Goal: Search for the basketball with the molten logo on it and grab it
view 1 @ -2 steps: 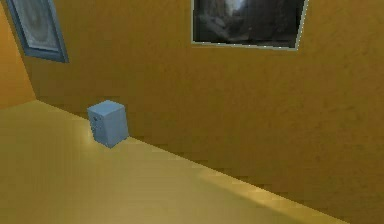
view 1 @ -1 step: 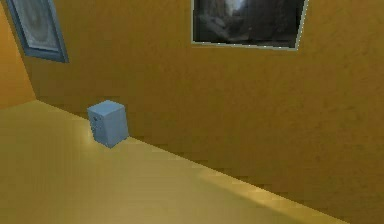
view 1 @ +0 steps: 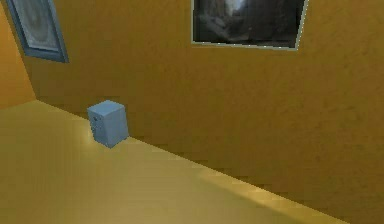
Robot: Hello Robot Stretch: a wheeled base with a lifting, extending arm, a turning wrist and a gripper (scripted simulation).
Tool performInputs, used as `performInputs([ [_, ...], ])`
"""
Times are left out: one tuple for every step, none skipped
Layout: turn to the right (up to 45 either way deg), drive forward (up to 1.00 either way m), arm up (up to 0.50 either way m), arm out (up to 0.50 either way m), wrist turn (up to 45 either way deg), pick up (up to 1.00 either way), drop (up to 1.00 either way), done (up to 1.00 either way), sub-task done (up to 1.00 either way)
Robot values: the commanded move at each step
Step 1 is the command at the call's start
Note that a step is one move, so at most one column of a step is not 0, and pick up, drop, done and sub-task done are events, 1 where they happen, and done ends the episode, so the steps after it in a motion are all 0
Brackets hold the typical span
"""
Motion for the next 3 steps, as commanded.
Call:
performInputs([
  [0.0,0.00,0.00,0.00,0.0,1.00,0.00,0.00,0.00],
  [0.0,0.00,0.10,0.00,0.0,0.00,0.00,0.00,0.00],
  [0.0,0.00,0.00,0.00,0.0,0.00,0.00,1.00,0.00],
])
